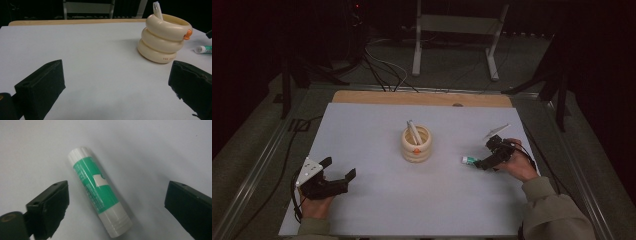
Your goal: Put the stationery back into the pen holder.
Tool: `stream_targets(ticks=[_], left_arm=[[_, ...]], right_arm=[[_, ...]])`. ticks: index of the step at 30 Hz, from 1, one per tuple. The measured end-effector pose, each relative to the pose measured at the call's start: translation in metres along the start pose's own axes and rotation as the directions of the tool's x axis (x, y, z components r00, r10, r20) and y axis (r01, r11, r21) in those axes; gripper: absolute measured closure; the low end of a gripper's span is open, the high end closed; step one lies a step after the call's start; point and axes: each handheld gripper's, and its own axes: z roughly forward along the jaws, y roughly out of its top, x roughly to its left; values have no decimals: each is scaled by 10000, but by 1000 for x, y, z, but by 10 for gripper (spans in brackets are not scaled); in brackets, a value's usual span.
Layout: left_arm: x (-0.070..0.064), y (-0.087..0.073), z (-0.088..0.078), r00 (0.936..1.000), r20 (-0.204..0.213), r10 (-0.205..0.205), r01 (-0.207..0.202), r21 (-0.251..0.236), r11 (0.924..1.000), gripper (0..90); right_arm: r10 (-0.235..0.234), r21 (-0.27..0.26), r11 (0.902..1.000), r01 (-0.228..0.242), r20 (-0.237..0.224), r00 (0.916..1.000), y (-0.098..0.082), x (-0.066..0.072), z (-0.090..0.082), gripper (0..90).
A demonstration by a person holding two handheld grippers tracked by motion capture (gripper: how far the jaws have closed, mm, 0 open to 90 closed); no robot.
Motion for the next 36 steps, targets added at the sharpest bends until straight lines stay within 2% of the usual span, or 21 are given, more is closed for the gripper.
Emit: stream_targets(ticks=[2, 3, 4, 6, 7, 8, 9, 12, 22, 30, 36], left_arm=[[0, 0, 0, 10000, 2, -2, 2, -1, 10000, 10], [0, 0, 0, 10000, 2, -2, 2, -4, 10000, 10], [0, 0, 0, 10000, 1, 2, -2, -8, 10000, 10], [0, 0, 0, 10000, -3, 2, -2, -6, 10000, 10], [0, 0, 0, 10000, -4, 4, -4, -4, 10000, 10], [0, 0, 0, 10000, -6, -1, 1, -7, 10000, 10], [0, 0, 0, 10000, 0, 0, 0, 6, 10000, 10], [-1, 0, 0, 10000, 19, 20, -20, 2, 10000, 10], [0, 0, -1, 10000, 12, -14, 14, -33, 10000, 10], [0, 0, 0, 10000, 13, 3, -3, 6, 10000, 10], [0, 0, 0, 10000, 20, -8, 8, 10, 10000, 10]], right_arm=[[-207, 156, 9997, 210, -232, 9995, -1, 1, 2, 173], [-381, 287, 9988, 394, -440, 9983, -3, 2, 4, 213], [-617, 453, 9969, 638, -461, 9970, -4, 3, 6, 284], [-1185, 887, 9884, 1229, -540, 9915, -8, 8, 13, 407], [-1489, 731, 9858, 1514, -388, 9881, -10, 11, 13, 487], [-1501, 665, 9860, 1529, -462, 9876, -10, 11, 11, 593], [-1572, 709, 9845, 1604, -481, 9864, -10, 12, 10, 651], [-1601, 874, 9829, 1621, -299, 9866, -9, 14, 10, 654], [-1217, 1097, 9862, 1237, -243, 9923, -6, 15, 10, 654], [-681, 893, 9935, 707, -325, 9972, -9, 13, 9, 655], [-716, 844, 9937, 740, -309, 9970, -10, 14, 8, 655]])
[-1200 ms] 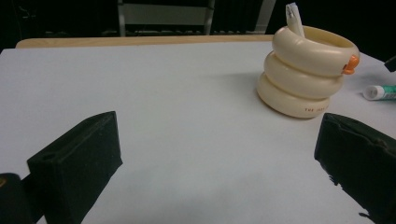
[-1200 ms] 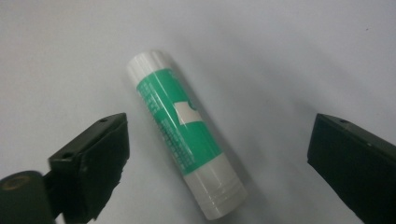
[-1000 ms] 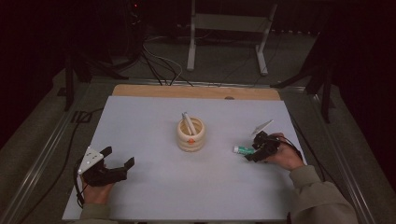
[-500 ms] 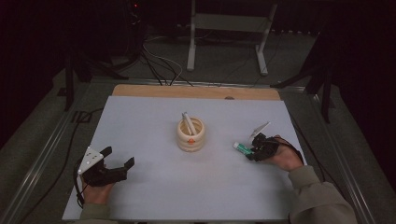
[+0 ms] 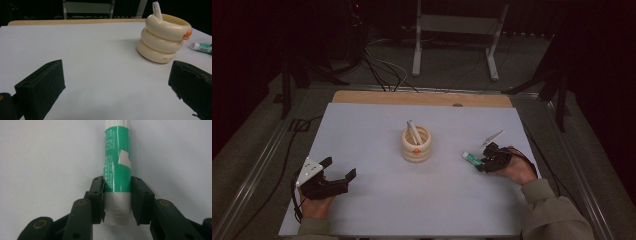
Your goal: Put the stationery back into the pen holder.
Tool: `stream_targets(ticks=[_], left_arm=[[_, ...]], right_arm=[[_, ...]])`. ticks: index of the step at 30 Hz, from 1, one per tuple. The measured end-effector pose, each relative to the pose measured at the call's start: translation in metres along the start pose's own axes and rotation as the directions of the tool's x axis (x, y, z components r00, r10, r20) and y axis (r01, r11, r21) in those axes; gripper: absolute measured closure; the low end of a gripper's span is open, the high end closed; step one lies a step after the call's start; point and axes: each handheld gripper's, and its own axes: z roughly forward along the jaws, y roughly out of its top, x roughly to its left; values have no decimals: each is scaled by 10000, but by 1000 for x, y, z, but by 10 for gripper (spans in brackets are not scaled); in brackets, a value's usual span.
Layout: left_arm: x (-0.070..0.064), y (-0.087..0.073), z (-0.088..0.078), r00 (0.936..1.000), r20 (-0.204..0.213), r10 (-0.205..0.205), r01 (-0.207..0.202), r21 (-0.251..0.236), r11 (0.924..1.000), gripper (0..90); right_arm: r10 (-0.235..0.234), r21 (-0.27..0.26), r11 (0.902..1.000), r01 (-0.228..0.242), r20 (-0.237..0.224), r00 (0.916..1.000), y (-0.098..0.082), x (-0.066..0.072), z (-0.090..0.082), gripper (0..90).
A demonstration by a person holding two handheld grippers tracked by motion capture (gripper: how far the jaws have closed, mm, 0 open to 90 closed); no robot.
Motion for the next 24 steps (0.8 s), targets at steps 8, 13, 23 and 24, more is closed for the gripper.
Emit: stream_targets(ticks=[8, 13, 23, 24], left_arm=[[0, 0, 0, 10000, 21, -5, 5, -10, 10000, 10], [0, 0, 0, 10000, 35, 6, -6, -9, 10000, 10], [0, 0, 0, 10000, 43, 14, -14, -1, 10000, 10], [0, 0, 0, 10000, 42, 15, -15, 0, 10000, 10]], right_arm=[[105, -246, 9996, -106, -51, 9999, 3, 2, -5, 656], [229, -418, 9989, -234, -137, 9996, 5, 3, -9, 655], [392, -741, 9964, -408, -228, 9990, 8, 6, -19, 655], [372, -766, 9963, -390, -244, 9990, 9, 6, -20, 655]])
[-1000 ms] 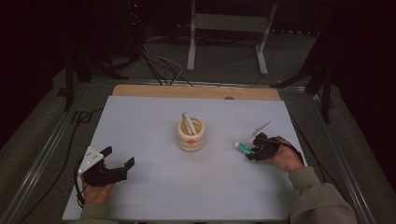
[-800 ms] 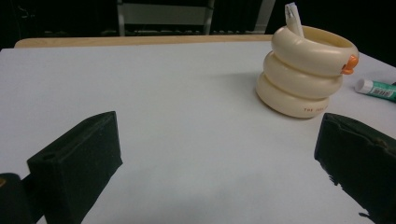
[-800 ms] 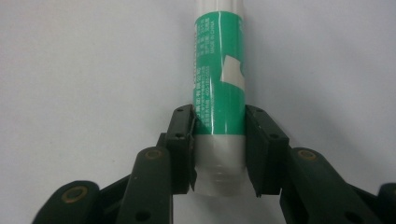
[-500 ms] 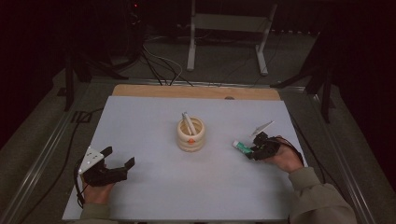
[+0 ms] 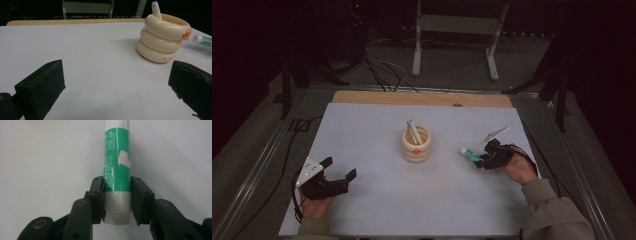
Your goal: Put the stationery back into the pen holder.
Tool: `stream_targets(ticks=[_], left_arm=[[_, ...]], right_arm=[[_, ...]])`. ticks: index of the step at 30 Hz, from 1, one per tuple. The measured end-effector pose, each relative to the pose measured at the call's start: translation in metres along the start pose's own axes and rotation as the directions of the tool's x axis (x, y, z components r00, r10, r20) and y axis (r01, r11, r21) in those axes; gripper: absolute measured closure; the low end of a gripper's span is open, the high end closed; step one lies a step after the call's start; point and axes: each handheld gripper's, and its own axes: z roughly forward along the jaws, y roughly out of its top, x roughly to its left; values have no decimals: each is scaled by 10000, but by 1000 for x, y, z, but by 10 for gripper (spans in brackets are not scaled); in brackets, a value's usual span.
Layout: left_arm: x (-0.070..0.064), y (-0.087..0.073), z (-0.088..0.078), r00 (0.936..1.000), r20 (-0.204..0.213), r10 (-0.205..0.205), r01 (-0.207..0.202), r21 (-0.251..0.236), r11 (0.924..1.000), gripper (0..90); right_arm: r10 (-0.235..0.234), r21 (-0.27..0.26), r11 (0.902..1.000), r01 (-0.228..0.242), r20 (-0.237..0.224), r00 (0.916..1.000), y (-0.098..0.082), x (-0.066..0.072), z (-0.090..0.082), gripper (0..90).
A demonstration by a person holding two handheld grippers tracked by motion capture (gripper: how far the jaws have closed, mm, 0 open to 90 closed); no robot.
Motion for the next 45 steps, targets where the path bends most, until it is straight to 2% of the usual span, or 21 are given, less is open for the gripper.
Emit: stream_targets(ticks=[10, 18, 26, 45], left_arm=[[0, 0, 0, 10000, -1, -1, 1, -5, 10000, 10], [0, 0, 0, 10000, -4, 1, -1, -2, 10000, 10], [0, 0, 0, 10000, -2, -6, 6, -9, 10000, 10], [0, 0, 0, 10000, 12, -6, 6, 9, 10000, 10]], right_arm=[[-19, -348, 9994, 14, -166, 9999, 11, 7, -7, 655], [-73, -423, 9991, 63, -223, 9997, 16, 11, -9, 655], [-150, -653, 9978, 132, -270, 9995, 27, 15, -17, 655], [-371, -932, 9951, 335, -378, 9986, 50, 25, -25, 655]])
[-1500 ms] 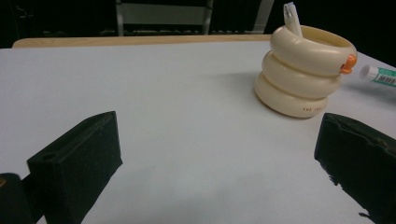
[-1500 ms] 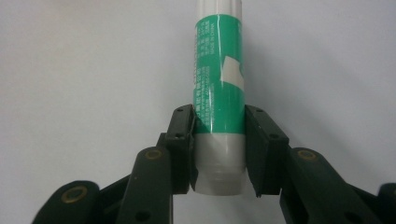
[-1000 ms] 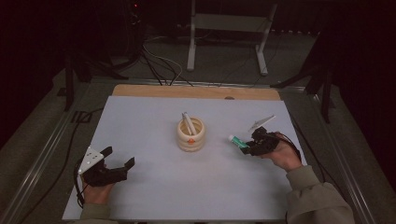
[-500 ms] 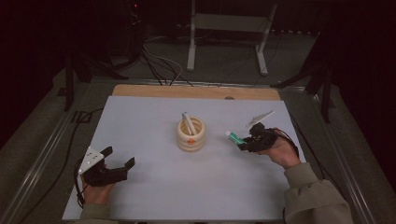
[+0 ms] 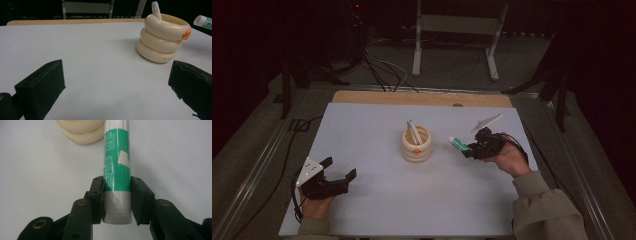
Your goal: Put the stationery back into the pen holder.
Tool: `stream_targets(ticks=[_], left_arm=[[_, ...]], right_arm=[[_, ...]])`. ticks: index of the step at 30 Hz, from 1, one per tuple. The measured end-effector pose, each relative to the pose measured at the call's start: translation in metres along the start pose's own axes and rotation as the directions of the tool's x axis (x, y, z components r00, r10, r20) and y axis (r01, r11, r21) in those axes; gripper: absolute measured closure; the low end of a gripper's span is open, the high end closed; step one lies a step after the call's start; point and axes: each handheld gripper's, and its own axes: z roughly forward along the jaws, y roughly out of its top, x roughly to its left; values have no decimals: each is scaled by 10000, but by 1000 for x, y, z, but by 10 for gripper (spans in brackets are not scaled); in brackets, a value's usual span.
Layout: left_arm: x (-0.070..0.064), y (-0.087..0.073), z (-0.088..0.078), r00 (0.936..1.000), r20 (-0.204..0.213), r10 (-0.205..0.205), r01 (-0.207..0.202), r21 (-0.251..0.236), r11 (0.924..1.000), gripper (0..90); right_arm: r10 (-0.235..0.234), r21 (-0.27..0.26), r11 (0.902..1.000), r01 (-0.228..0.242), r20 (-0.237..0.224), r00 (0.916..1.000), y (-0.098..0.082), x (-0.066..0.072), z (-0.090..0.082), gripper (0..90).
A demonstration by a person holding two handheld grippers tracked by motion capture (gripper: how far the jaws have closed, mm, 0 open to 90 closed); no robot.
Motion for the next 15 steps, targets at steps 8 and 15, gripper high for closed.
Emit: stream_targets(ticks=[8, 15], left_arm=[[0, 0, 0, 10000, -4, 6, -6, -3, 10000, 10], [0, 0, 1, 10000, 25, -2, 2, 14, 10000, 10]], right_arm=[[-125, -72, 9999, 125, -45, 9999, 9, 4, -3, 655], [-254, -179, 9995, 251, -170, 9995, 19, 8, -4, 655]])
